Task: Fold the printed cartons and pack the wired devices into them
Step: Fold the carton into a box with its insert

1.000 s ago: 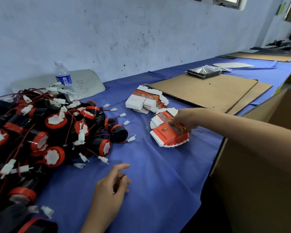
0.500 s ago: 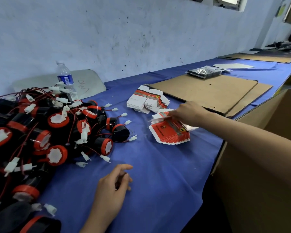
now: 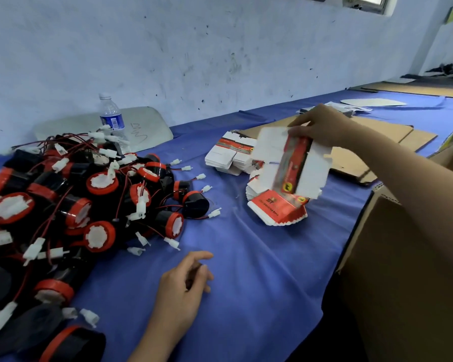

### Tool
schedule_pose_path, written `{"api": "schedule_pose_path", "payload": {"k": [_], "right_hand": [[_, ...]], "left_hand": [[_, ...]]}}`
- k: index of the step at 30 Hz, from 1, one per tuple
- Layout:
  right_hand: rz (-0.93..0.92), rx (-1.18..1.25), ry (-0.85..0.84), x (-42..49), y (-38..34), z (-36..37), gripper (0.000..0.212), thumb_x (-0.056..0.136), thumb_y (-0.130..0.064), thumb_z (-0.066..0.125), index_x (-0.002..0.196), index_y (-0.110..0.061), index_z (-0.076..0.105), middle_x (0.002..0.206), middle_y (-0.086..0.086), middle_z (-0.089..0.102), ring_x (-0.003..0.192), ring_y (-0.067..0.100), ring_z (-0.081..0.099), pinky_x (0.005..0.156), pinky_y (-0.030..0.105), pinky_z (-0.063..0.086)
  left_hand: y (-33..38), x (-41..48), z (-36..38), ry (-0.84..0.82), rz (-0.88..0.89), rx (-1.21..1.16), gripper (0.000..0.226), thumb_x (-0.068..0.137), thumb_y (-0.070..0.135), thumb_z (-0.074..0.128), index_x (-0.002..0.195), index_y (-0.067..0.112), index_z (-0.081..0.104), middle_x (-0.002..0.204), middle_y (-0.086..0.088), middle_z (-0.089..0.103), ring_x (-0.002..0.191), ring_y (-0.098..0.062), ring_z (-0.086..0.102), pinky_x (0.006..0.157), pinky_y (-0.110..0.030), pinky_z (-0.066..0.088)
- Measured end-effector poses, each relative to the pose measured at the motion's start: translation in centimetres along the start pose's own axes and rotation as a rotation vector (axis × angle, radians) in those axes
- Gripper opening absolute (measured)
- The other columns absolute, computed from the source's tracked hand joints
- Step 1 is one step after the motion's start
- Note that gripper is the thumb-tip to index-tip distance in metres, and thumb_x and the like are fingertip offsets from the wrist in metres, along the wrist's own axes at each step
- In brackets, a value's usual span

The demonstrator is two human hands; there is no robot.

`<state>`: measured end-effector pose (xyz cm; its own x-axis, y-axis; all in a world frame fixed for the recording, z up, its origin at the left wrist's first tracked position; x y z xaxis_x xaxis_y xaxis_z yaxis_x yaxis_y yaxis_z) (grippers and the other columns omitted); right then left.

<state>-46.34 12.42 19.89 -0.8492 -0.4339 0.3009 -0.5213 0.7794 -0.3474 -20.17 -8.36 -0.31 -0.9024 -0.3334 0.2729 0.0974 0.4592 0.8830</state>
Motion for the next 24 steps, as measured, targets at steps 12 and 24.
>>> {"api": "schedule_pose_path", "payload": {"k": [12, 24], "right_hand": [[0.027, 0.821, 0.002, -11.6, -11.3, 19.4, 0.013, 0.094, -0.023, 0.06, 0.083, -0.028, 0.065, 0.069, -0.012, 0.065, 0.061, -0.005, 0.056, 0.062, 0.015, 0.044], [-0.073, 1.109, -0.122, -13.4, -13.5, 21.3, 0.032, 0.073, -0.045, 0.072, 0.095, -0.065, 0.06, 0.095, -0.03, 0.069, 0.089, -0.006, 0.066, 0.072, 0.007, 0.047]], "left_hand": [[-2.7, -0.5, -2.2, 0.219, -0.374, -0.606, 0.09, 0.066, 0.075, 0.057, 0.126, 0.008, 0.054, 0.11, -0.012, 0.07, 0.1, -0.027, 0.068, 0.083, -0.037, 0.053], [-3.0, 0.2, -2.5, 0.17, -0.268, -0.657, 0.103, 0.048, 0.088, 0.065, 0.124, 0.019, 0.056, 0.11, -0.006, 0.072, 0.099, -0.025, 0.07, 0.072, -0.028, 0.056]]}}
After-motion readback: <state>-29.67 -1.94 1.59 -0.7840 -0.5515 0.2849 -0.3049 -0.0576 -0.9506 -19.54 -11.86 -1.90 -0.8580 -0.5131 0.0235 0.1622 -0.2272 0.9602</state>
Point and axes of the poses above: each hand's wrist, its own x-axis towards the middle knuckle, its own z-axis out of the palm, y = z × x, the point moved 9 cm from there along x, towards the middle knuckle
